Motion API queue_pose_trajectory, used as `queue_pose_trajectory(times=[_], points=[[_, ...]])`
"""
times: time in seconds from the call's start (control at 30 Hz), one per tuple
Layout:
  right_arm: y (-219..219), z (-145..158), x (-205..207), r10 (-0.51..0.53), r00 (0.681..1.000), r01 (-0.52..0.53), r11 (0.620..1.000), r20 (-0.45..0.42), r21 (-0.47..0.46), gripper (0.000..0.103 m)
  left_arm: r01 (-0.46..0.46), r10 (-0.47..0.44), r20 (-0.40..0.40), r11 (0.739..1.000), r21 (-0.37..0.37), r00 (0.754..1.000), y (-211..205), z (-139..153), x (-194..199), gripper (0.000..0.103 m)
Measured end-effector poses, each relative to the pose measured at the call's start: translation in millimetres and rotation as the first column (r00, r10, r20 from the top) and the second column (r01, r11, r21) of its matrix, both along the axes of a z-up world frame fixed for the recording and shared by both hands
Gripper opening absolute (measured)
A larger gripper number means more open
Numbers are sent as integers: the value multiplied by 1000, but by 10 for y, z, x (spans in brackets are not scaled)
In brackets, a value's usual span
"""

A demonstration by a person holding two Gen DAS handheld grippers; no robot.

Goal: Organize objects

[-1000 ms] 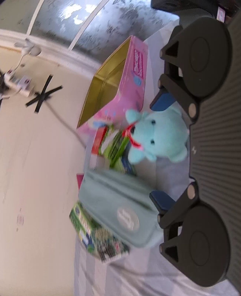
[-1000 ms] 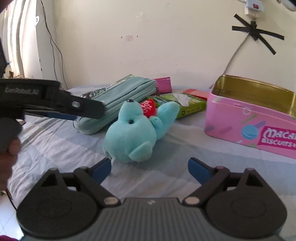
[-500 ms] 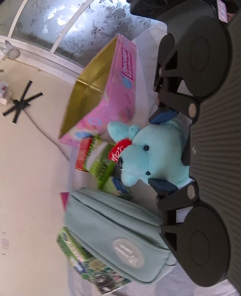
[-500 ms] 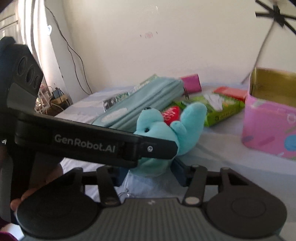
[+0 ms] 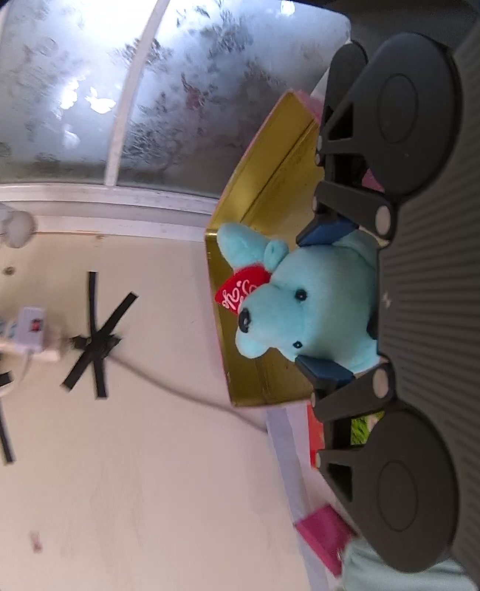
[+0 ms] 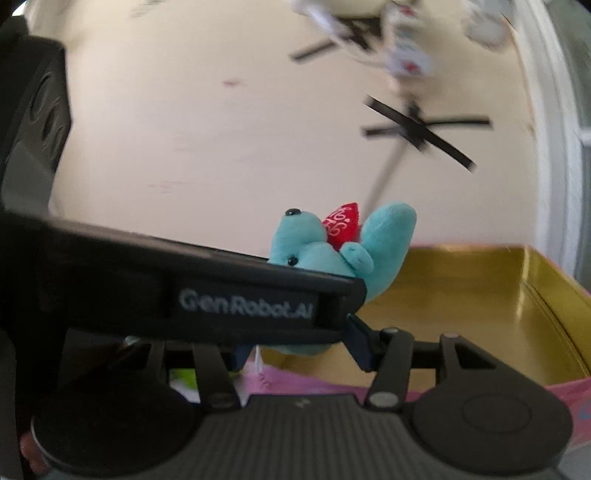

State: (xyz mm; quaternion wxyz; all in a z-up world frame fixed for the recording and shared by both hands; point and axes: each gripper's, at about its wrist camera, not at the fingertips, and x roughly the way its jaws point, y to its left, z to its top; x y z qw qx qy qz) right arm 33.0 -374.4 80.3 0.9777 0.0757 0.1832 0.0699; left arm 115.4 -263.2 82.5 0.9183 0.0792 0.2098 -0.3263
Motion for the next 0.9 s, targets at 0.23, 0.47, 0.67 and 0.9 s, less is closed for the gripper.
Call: queue_pose_trajectory(times=[0.23, 0.47, 0.67, 0.9], points=[[-248, -243, 211, -100, 994, 101, 994, -35, 38, 71, -112, 113, -16, 992, 55, 993, -153, -53, 142, 83], [-195, -222, -11, -143, 990, 143, 989, 7, 46, 80, -247, 244, 37, 964, 102, 969, 69, -10, 21, 87], [-34, -181, -292, -153, 988, 151, 987, 30, 50, 81, -357, 346, 93, 923, 147, 934, 431, 1, -195, 89], [282, -116, -512, -107, 993, 105, 993, 55, 50, 81, -454, 445, 89, 876, 164, 891, 986, -51, -422, 89]])
